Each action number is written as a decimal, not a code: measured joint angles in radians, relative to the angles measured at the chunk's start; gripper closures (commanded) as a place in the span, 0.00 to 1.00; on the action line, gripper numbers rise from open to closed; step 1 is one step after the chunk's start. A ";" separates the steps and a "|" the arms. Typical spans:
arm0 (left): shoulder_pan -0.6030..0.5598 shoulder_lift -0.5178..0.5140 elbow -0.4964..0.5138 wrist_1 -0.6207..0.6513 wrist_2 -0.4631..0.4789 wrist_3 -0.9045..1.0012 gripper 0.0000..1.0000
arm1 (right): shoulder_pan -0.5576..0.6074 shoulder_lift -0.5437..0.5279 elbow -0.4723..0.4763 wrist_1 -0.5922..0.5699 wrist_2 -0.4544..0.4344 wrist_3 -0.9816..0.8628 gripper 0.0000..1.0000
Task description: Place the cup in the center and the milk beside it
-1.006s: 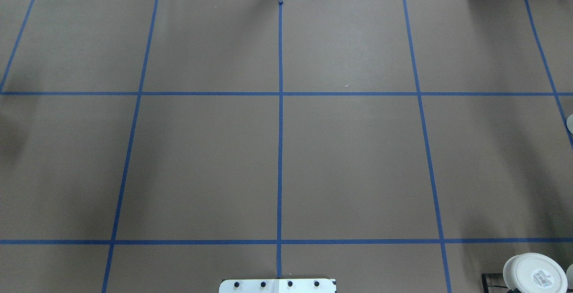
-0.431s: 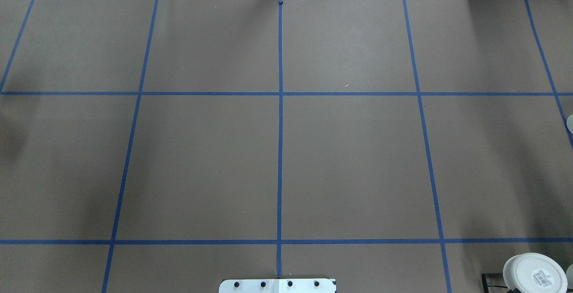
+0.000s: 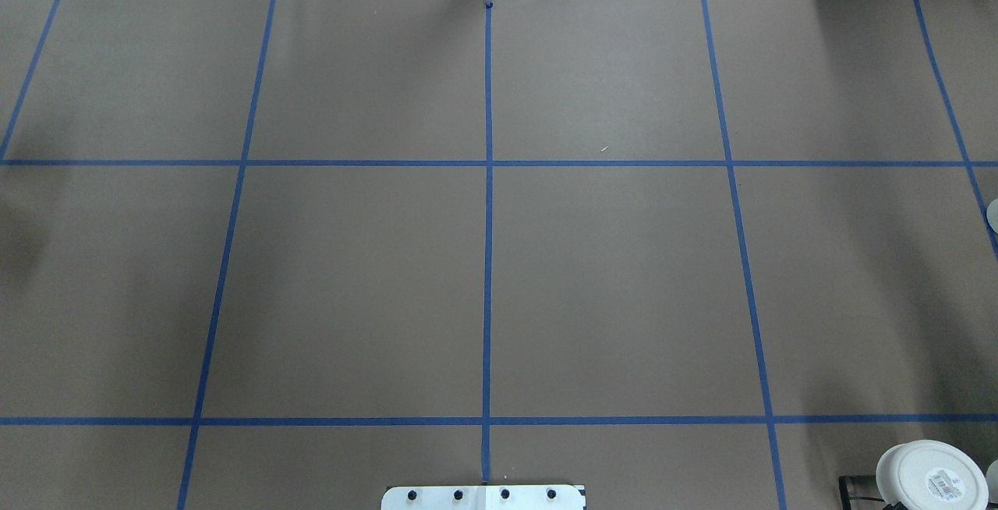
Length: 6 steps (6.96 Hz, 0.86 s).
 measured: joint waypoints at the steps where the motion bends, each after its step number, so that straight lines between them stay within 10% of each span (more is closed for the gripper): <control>1: 0.001 0.002 -0.004 -0.040 -0.001 -0.052 0.01 | -0.003 -0.017 -0.050 0.054 -0.002 0.001 0.01; 6: 0.001 0.007 -0.006 -0.078 -0.001 -0.084 0.01 | -0.061 0.006 -0.337 0.350 -0.002 0.009 0.45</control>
